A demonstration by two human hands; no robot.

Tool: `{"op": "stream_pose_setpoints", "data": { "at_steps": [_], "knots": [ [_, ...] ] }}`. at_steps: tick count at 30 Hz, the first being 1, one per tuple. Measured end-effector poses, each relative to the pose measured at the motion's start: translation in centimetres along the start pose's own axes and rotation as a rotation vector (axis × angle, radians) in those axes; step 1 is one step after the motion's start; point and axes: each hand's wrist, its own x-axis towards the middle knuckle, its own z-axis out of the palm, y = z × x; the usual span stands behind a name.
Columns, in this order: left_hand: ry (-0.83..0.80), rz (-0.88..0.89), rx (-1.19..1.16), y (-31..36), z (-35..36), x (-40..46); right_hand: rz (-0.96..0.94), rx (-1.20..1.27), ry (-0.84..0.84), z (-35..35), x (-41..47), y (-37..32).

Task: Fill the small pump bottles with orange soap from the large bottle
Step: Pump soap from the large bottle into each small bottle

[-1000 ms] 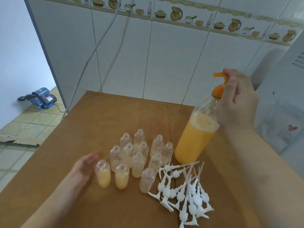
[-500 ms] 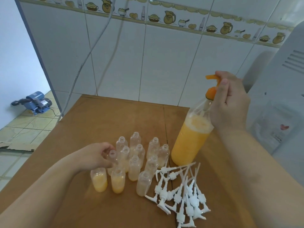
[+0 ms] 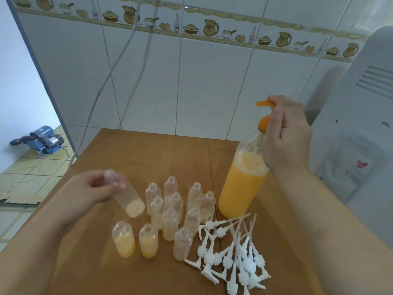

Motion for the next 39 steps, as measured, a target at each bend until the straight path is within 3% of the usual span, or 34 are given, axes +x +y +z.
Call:
{"op": "stream_pose_setpoints", "data": {
  "at_steps": [3, 7, 14, 22, 27, 39],
  "knots": [
    [0.010, 0.088, -0.478, 2.5, 0.7, 0.4, -0.039, -0.098, -0.070, -0.3, 0.1, 0.0],
    [-0.124, 0.067, -0.823, 6.7, 5.0, 2.2, -0.050, -0.125, -0.192, -1.0, 0.9, -0.3],
    [-0.491, 0.181, -0.525, 14.1, 11.9, 4.0, -0.042, -0.119, -0.292, -2.6, 1.6, 0.1],
    [-0.557, 0.159, -0.427, 15.6, 16.2, 6.5, -0.063, -0.084, -0.223, -1.6, 1.2, 0.0],
    [-0.680, 0.175, -0.463, 15.7, 16.8, 6.7, -0.059, -0.088, -0.231, -1.4, 1.3, 0.1],
    [-0.577, 0.395, -0.331, 16.1, 17.9, 6.5, -0.058, -0.125, -0.227, -1.2, 1.2, 0.5]
  ]
}}
